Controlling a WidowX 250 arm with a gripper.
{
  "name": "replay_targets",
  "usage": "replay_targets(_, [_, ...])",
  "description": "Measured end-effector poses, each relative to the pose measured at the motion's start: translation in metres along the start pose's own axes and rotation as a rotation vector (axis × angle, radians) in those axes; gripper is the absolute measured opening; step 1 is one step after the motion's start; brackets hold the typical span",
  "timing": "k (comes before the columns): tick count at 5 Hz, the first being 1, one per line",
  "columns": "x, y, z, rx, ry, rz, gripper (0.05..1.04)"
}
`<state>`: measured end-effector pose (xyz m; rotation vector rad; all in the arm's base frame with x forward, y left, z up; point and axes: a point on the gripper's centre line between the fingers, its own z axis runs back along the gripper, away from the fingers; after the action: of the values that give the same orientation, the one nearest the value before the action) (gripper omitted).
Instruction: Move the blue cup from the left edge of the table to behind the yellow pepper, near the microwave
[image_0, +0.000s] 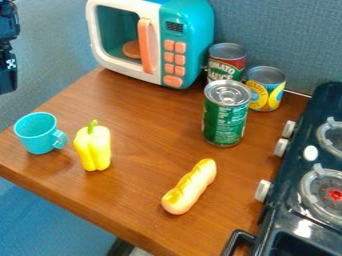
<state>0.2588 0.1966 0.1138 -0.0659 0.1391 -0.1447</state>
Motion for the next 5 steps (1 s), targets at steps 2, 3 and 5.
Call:
replay_targets(2, [0.001,-0.006,-0.026,-0.018,-0.003,0.032,1.001])
replay_targets(3, [0.007,0.0,-0.027,0.07,-0.097,0.044,1.001])
replay_targets(5, [0.023,0.004,-0.032,0.129,-0.132,0.024,1.001])
